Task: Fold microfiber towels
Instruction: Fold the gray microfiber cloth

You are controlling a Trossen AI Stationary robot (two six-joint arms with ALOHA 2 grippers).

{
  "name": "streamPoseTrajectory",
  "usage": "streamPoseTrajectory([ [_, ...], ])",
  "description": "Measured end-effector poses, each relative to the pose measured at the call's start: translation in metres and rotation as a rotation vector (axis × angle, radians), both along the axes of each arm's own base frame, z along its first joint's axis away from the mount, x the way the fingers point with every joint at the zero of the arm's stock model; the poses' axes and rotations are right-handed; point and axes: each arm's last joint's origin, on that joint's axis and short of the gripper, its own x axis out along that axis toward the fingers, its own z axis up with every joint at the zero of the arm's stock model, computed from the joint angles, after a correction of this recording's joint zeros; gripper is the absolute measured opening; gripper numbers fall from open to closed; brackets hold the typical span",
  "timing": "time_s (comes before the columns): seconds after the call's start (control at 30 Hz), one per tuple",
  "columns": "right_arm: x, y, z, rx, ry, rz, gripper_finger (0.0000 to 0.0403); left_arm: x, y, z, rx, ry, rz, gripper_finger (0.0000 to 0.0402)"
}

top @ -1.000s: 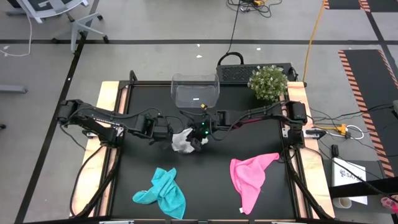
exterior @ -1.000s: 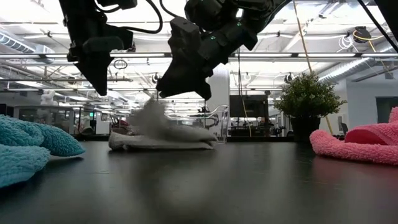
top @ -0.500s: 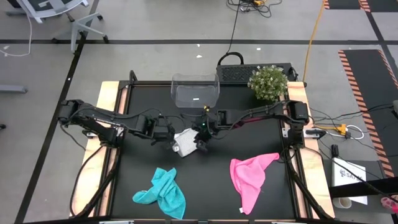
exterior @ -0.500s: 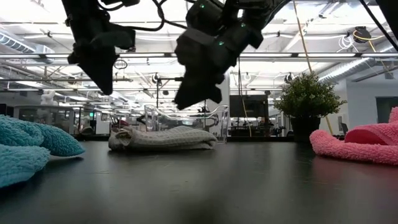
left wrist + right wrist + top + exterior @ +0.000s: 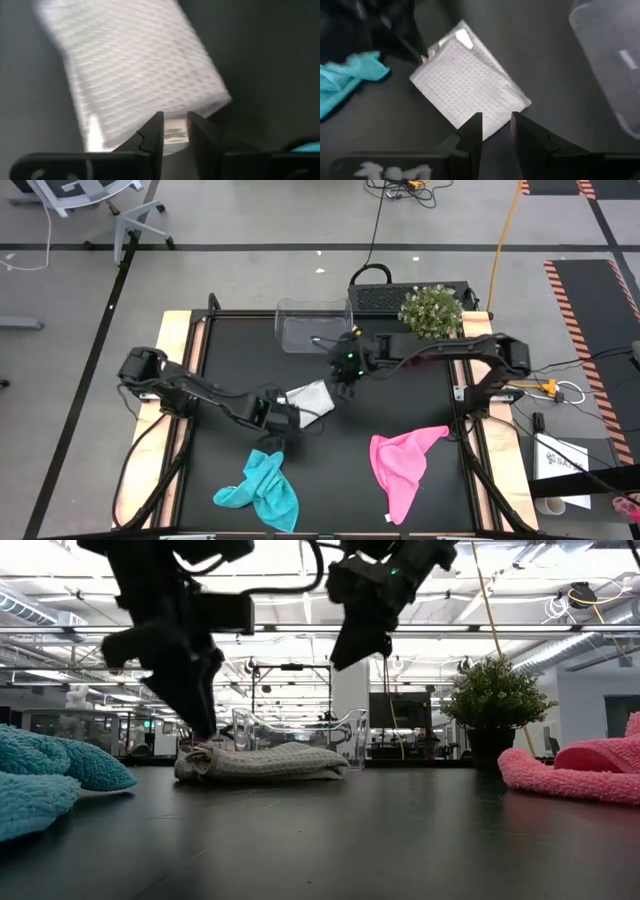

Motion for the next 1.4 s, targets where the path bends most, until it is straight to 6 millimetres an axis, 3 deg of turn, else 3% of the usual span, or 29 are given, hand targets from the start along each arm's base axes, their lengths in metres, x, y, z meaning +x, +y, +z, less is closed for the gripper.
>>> streamPoseTrajectory([
  [0.23,-0.025,-0.004,0.008,0.003,-0.033,-0.035,0.0096,0.002,-0.018,-0.004,0.006,-0.028,-0.105,0.0122],
  [0.67,-0.064,0.003,-0.038,0.154,0.003,-0.133,0.0096,0.006,-0.02,-0.014,0.122,-0.008,-0.201,0.0148],
  [0.93,-0.08,0.006,-0.037,0.204,-0.11,-0.181,0.0096,0.01,-0.019,-0.033,0.187,0.063,-0.247,0.0148],
  [1.23,-0.091,0.007,-0.024,0.19,-0.161,-0.212,0.0096,0.01,-0.014,-0.021,0.271,-0.008,-0.159,0.0143],
  [1.4,-0.092,0.007,-0.025,0.195,-0.158,-0.218,0.0096,0.003,-0.011,0.002,0.269,-0.07,-0.118,0.0083],
])
